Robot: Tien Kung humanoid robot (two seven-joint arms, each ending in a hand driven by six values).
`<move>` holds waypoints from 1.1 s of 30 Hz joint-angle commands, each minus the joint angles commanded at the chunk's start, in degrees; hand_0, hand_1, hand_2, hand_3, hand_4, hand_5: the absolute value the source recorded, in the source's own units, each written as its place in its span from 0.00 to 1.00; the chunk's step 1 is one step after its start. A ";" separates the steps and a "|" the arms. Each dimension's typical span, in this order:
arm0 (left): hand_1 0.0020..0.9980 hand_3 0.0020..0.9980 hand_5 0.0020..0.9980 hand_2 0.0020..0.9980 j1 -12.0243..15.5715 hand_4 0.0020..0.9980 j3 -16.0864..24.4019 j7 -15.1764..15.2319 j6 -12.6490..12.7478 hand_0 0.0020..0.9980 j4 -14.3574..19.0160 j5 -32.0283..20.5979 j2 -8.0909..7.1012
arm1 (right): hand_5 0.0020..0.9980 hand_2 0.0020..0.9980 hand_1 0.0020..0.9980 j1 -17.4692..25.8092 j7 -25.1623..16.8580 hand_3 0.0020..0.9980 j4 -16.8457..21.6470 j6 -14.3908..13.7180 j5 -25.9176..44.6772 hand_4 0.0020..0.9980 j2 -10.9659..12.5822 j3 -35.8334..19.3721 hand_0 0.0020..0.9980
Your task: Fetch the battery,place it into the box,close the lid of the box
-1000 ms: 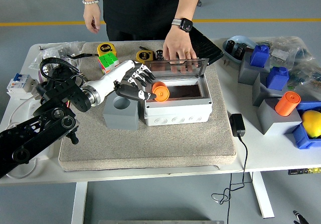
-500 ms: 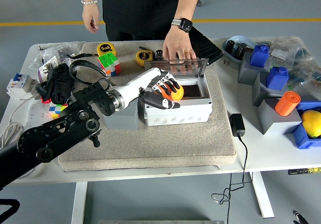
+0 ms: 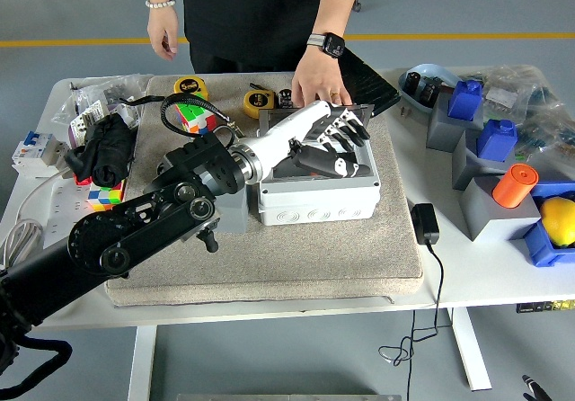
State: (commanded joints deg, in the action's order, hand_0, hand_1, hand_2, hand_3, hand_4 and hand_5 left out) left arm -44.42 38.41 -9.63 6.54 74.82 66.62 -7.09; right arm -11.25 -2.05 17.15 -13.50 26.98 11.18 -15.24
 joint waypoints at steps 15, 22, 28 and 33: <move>0.90 0.84 0.50 0.86 -6.79 0.97 4.37 0.25 -3.69 0.91 -9.37 11.58 0.52 | 0.45 0.65 0.64 -0.12 0.02 0.54 0.03 -0.06 -0.04 0.88 0.06 0.32 0.66; 0.91 0.84 0.52 0.86 -8.48 0.97 1.37 -2.47 -6.50 0.91 -14.81 12.86 0.32 | 0.44 0.65 0.64 -0.28 -0.02 0.54 0.13 -0.11 -0.25 0.88 0.15 0.58 0.66; 0.89 0.82 0.52 0.84 -7.59 0.97 0.99 -5.61 -8.85 0.90 -13.84 14.27 -0.48 | 0.44 0.65 0.64 -0.22 0.01 0.54 0.18 -0.07 -0.33 0.88 0.14 0.45 0.66; 0.83 0.79 0.59 0.80 -6.73 0.97 1.60 -12.46 -14.28 0.83 -10.08 16.11 -1.23 | 0.44 0.65 0.64 -0.06 0.13 0.54 0.12 -0.03 -0.30 0.88 0.14 0.72 0.66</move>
State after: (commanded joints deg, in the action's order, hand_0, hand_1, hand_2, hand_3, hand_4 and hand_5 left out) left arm -51.15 40.01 -22.09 -7.74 64.74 82.73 -8.32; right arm -11.30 -1.92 17.27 -13.53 26.68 11.32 -14.52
